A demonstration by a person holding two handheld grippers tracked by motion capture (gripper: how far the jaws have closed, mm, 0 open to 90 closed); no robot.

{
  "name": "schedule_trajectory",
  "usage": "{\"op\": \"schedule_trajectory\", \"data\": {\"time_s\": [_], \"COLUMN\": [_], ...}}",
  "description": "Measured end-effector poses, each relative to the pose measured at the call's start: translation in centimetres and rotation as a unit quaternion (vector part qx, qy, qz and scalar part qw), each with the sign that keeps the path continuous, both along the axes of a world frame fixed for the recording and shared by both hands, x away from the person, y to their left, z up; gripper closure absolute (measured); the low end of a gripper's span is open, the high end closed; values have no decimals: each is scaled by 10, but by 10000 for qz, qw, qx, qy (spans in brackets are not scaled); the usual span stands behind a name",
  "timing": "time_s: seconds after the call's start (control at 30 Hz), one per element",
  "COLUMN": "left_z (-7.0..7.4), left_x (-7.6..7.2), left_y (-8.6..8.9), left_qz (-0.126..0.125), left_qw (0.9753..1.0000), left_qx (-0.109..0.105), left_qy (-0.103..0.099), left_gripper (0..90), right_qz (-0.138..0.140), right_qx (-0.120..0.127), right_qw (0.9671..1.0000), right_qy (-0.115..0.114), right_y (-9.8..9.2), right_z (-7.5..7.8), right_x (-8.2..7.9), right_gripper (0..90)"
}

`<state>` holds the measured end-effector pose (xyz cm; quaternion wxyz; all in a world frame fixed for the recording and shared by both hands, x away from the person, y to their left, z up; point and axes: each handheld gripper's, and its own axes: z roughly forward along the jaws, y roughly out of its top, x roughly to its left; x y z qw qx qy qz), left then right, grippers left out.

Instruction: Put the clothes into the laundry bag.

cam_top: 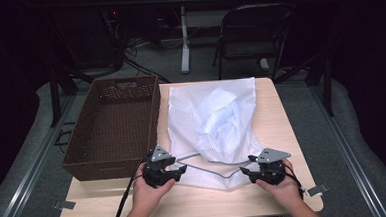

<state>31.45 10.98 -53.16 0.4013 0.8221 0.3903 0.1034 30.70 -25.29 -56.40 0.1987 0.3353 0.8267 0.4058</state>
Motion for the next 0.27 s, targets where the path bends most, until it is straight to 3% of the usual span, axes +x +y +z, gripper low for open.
{"op": "schedule_trajectory", "data": {"time_s": [0.27], "left_z": [0], "left_x": [0], "left_y": [-1], "left_qz": [-69], "left_qw": [9999], "left_qx": [7], "left_qy": [76], "left_gripper": [454], "right_qz": [-150], "right_qx": [115], "right_qw": [9998], "right_qy": [31], "right_y": [-6], "right_z": [1], "right_x": [2], "right_gripper": [476]}}
